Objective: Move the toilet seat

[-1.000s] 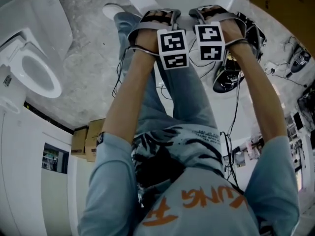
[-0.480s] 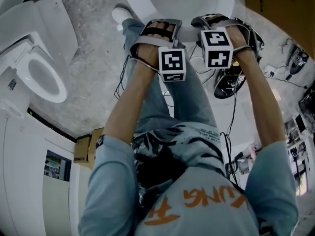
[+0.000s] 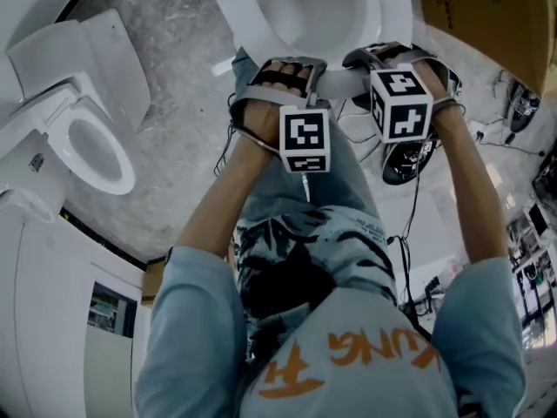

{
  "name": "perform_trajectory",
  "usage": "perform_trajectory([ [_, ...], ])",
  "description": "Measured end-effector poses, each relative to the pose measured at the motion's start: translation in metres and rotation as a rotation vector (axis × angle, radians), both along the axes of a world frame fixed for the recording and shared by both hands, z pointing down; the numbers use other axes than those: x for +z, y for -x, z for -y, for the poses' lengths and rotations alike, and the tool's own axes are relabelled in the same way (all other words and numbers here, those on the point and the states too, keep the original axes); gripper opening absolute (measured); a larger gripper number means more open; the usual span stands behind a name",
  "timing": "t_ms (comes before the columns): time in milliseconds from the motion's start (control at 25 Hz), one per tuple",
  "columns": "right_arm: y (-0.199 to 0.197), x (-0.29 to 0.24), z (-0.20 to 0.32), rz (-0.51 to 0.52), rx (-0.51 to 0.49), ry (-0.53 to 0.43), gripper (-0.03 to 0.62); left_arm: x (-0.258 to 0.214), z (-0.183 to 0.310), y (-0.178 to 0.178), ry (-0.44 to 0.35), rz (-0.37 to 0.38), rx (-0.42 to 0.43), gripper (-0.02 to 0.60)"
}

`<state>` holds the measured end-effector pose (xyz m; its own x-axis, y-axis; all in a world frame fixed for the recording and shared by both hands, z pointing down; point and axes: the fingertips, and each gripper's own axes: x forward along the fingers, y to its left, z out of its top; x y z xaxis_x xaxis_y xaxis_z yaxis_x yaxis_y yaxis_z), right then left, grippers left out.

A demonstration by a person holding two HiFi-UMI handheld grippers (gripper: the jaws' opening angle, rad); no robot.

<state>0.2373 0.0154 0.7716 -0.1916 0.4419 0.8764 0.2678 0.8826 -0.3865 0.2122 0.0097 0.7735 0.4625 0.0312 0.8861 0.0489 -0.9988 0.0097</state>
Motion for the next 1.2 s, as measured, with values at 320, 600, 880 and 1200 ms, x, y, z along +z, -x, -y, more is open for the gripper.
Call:
perform_trajectory([
  [320, 0.004, -0.043, 0.022, -0.083, -0.041, -0.079, 0.275, -0.053, 0.02, 0.006, 0.008, 0.034, 0.042, 0.259],
  [600, 0.009, -0.08, 0.042, -0.121, -0.029, -0.197, 0.268, -0.101, 0.036, 0.012, -0.018, 0.028, 0.075, 0.234],
  [880, 0.021, -0.117, 0.076, -0.111, 0.042, -0.293, 0.256, -0.143, 0.066, 0.021, -0.054, -0.002, 0.108, 0.23],
  [1200, 0.036, -0.161, 0.126, -0.079, 0.097, -0.515, 0.2, -0.196, 0.104, 0.033, -0.092, -0.044, 0.102, 0.23],
])
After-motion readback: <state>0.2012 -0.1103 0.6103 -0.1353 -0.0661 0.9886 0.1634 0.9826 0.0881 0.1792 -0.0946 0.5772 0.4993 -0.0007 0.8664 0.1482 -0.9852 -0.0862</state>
